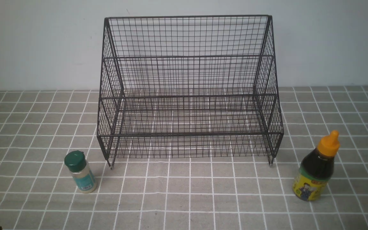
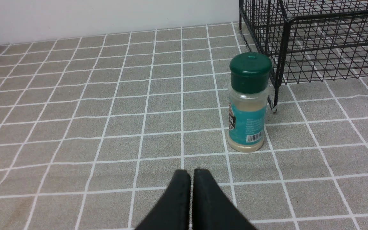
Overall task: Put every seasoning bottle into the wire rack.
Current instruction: Use the right arm to grab the condiment bottle closest to it, then use the right arm to put the condiment bottle back on the shelf, then use the left arm to grab the condiment bottle closest to it
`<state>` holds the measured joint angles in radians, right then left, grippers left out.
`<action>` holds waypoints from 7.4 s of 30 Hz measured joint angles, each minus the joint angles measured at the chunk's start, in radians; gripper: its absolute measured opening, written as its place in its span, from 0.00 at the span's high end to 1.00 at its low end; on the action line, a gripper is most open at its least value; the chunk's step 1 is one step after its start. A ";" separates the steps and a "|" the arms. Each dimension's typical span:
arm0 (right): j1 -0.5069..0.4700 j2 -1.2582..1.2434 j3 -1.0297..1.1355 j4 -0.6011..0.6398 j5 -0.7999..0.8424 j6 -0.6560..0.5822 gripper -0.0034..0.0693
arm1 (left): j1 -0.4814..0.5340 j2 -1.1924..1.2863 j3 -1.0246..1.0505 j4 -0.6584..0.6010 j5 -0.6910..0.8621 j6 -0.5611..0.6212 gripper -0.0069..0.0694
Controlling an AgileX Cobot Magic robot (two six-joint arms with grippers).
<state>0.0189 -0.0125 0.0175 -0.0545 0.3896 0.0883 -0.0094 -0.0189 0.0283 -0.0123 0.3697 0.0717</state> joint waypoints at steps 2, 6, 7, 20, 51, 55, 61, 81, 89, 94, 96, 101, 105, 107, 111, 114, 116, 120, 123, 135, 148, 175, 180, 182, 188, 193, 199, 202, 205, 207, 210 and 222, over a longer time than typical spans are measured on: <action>0.000 0.000 0.000 0.000 0.000 0.000 0.97 | 0.000 0.000 0.000 0.000 0.000 0.000 0.92; 0.000 0.000 0.000 0.000 0.000 0.000 0.97 | 0.000 0.000 0.000 0.000 0.000 0.000 0.92; 0.000 0.000 0.000 0.000 0.000 0.000 0.97 | 0.000 0.000 0.000 0.000 0.000 0.000 0.92; 0.000 0.000 0.000 0.000 0.000 0.000 0.97 | 0.000 0.000 0.000 0.000 0.000 0.000 0.92; 0.002 0.252 -0.534 0.313 0.000 0.155 0.97 | 0.000 0.000 0.000 0.000 0.001 0.000 0.92; 0.002 0.534 -0.802 0.284 0.411 -0.003 0.97 | 0.000 0.000 0.000 0.000 0.002 0.000 0.92; 0.002 0.897 -1.059 0.283 0.742 -0.088 0.96 | 0.000 0.000 0.000 0.000 0.003 0.000 0.92; 0.038 1.400 -1.190 0.346 0.744 -0.241 0.15 | 0.000 0.000 0.000 0.000 0.004 0.000 0.92; 0.143 1.507 -1.190 0.254 0.668 -0.153 0.12 | 0.000 0.000 0.000 0.000 0.004 0.000 0.92; 0.143 1.586 -1.190 0.190 0.663 -0.113 0.16 | 0.000 0.000 -0.001 0.000 0.004 0.000 0.92; 0.143 1.602 -1.190 0.187 0.661 -0.111 0.22 | 0.000 0.000 -0.001 0.000 0.004 0.000 0.92; 0.143 1.615 -1.196 0.194 0.665 -0.121 0.55 | 0.000 0.000 -0.001 0.000 0.004 0.000 0.92; 0.143 1.600 -1.248 0.177 0.770 -0.140 0.52 | 0.000 0.000 -0.001 0.000 0.004 0.000 0.92; 0.143 1.565 -1.310 0.176 0.829 -0.141 0.52 | 0.000 0.000 -0.001 0.000 0.004 0.000 0.92; 0.161 1.478 -1.450 0.172 0.867 -0.141 0.52 | 0.000 0.000 -0.001 0.000 0.004 0.000 0.92; 0.218 1.433 -1.558 0.169 0.872 -0.141 0.52 | 0.000 0.000 -0.001 0.000 0.004 0.000 0.92; 0.255 1.428 -1.612 0.171 0.877 -0.141 0.52 | 0.000 0.000 -0.001 0.000 0.004 0.000 0.92; 0.360 1.484 -1.725 0.188 0.893 -0.141 0.52 | 0.000 0.000 -0.001 0.000 0.004 0.000 0.92; 0.403 1.581 -1.792 0.193 0.896 -0.141 0.52 | 0.000 0.000 -0.001 0.000 0.004 0.000 0.92; 0.412 1.843 -1.878 0.163 0.890 -0.140 0.53 | 0.000 0.000 -0.001 0.000 0.005 0.000 0.92; 0.413 1.959 -1.879 0.164 0.882 -0.102 0.52 | 0.000 0.000 -0.001 0.000 0.005 0.000 0.92; 0.421 0.550 -1.138 -0.075 0.465 0.155 0.97 | 0.000 0.000 -0.001 0.000 0.006 0.000 0.92; 0.421 0.228 -0.749 -0.075 0.198 0.169 0.97 | 0.000 0.000 -0.001 0.000 0.006 0.000 0.92; 0.421 0.173 -0.637 -0.074 0.126 0.196 0.97 | 0.000 0.000 -0.001 0.000 0.006 0.000 0.92; 0.421 0.003 -0.411 -0.074 -0.081 0.243 0.97 | 0.000 0.000 -0.001 0.000 0.006 0.000 0.92; 0.421 -0.002 -0.371 -0.073 -0.120 0.244 0.97 | 0.004 0.001 -0.001 0.000 0.007 0.000 0.92; 0.421 -0.002 -0.371 -0.073 -0.046 0.243 0.97 | 0.005 0.001 -0.001 0.000 0.007 0.000 0.92; 0.421 -0.002 -0.366 -0.078 -0.013 0.242 0.97 | 0.005 0.001 -0.001 0.000 0.007 0.000 0.92; 0.421 -0.002 -0.340 -0.073 -0.010 0.228 0.97 | 0.005 0.001 -0.001 0.000 0.007 0.000 0.92; 0.421 -0.002 -0.314 -0.035 -0.015 0.183 0.97 | 0.005 0.001 -0.001 0.000 0.007 0.000 0.92; 0.421 -0.002 -0.287 0.022 -0.023 0.108 0.97 | 0.005 0.001 -0.001 0.000 0.007 0.000 0.92; 0.155 -0.002 -0.090 0.048 -0.048 0.008 0.97 | 0.005 0.001 -0.001 0.000 0.007 0.000 0.92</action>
<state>0.1739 -0.0140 -0.0723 -0.0067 0.3418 0.0966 -0.0042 -0.0181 0.0274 -0.0123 0.3772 0.0717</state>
